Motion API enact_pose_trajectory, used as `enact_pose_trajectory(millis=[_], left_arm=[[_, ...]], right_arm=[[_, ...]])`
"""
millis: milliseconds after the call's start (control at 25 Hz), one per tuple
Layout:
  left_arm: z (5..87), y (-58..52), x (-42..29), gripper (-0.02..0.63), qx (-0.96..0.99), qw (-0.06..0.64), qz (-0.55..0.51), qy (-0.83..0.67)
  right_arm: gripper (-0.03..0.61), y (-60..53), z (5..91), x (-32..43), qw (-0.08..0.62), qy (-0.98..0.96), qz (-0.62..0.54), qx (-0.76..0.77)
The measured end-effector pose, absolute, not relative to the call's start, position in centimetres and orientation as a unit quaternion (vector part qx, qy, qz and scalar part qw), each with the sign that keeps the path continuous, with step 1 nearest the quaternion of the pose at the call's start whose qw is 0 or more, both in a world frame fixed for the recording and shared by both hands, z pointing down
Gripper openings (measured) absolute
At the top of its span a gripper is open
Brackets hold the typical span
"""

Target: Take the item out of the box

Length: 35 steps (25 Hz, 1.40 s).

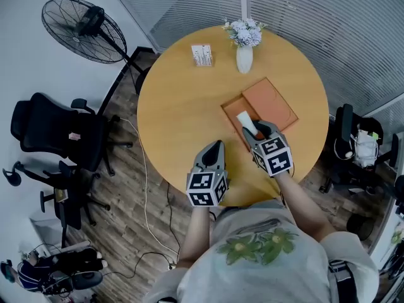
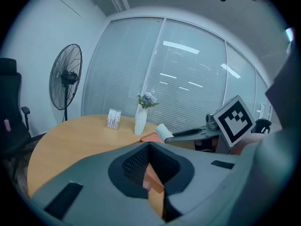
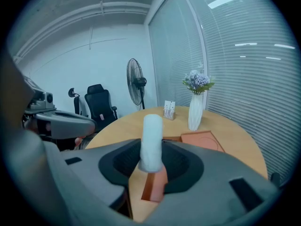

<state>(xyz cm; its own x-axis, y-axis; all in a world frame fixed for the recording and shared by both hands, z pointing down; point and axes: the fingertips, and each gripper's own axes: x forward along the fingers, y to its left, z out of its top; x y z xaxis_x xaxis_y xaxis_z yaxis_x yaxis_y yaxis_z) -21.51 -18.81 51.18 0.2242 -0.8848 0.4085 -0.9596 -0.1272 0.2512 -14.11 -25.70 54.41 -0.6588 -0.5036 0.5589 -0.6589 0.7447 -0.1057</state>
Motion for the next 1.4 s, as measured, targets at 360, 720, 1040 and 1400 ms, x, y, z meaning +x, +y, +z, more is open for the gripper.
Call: enact_pose_trajectory(millis=[360, 720, 1040, 1400], left_arm=[[50.4, -18.5, -22.0, 0.001, 0.742, 0.228, 0.074, -0.626], [50.1, -18.3, -21.5, 0.002, 0.742, 0.226, 0.069, -0.628], [50.3, -17.8, -20.8, 0.002, 0.745, 0.225, 0.079, -0.623], [50.1, -17.0, -21.3, 0.002, 0.744, 0.225, 0.075, -0.625]], right_arm=[[0.146, -24.4, 51.9, -14.1, 0.214, -0.917, 0.134, 0.31], [0.143, -23.7, 49.5, -13.2, 0.176, -0.925, 0.124, 0.312], [0.138, -22.3, 48.0, -13.0, 0.143, -0.939, 0.114, 0.29], [0.133, -21.2, 47.2, -13.7, 0.14, -0.944, 0.104, 0.28]])
